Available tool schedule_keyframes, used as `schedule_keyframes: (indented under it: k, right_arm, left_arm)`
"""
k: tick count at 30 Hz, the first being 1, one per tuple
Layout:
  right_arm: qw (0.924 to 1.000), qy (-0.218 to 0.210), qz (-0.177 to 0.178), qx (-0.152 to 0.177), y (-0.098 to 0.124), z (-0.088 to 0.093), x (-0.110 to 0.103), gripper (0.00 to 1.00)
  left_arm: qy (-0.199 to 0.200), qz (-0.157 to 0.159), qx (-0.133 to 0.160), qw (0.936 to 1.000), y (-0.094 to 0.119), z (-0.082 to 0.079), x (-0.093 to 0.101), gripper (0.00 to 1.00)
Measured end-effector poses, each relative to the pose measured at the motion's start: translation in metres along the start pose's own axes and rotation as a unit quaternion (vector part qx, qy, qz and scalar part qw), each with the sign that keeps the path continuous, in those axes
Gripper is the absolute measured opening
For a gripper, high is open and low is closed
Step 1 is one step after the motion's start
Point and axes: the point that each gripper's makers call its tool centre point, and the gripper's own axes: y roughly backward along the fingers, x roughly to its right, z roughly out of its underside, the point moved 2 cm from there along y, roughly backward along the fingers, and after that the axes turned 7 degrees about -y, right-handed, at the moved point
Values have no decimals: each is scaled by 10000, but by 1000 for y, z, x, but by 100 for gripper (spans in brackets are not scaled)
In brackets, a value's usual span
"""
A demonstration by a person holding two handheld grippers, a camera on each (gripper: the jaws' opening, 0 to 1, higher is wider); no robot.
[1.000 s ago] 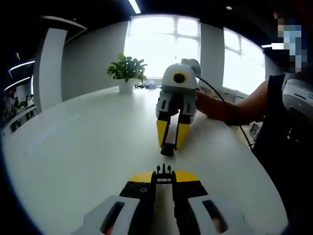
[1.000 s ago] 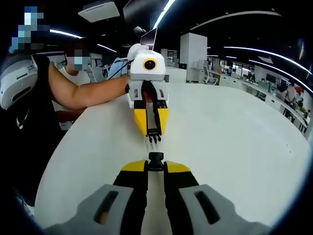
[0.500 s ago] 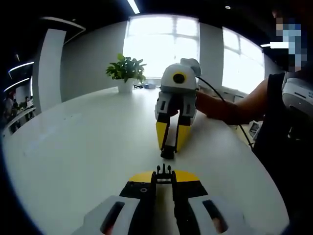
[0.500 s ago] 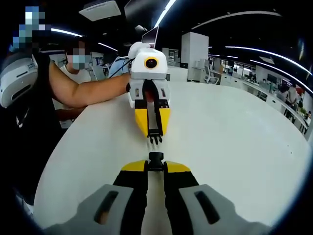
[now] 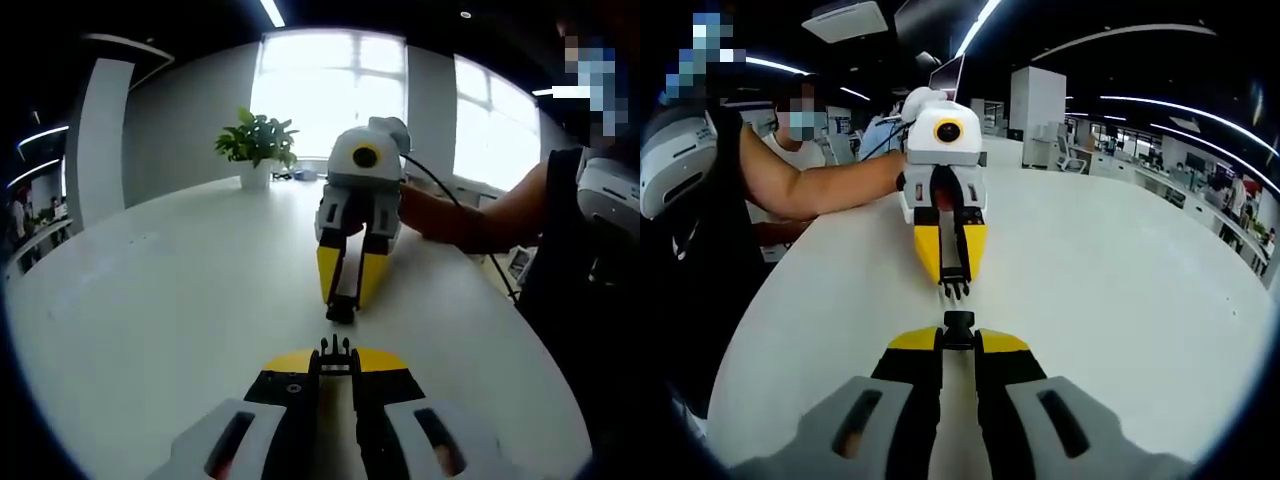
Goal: Snap the two parts of the plastic buckle together until the buckle closes and remains connected.
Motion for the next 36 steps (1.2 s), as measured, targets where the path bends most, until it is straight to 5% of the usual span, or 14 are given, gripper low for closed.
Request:
schedule_keyframes:
  k: [36]
  right_arm:
    - [10000, 25, -65, -48, -5, 2, -4, 11]
  left_arm:
    - [-214, 64, 30, 9997, -10, -2, 4, 11]
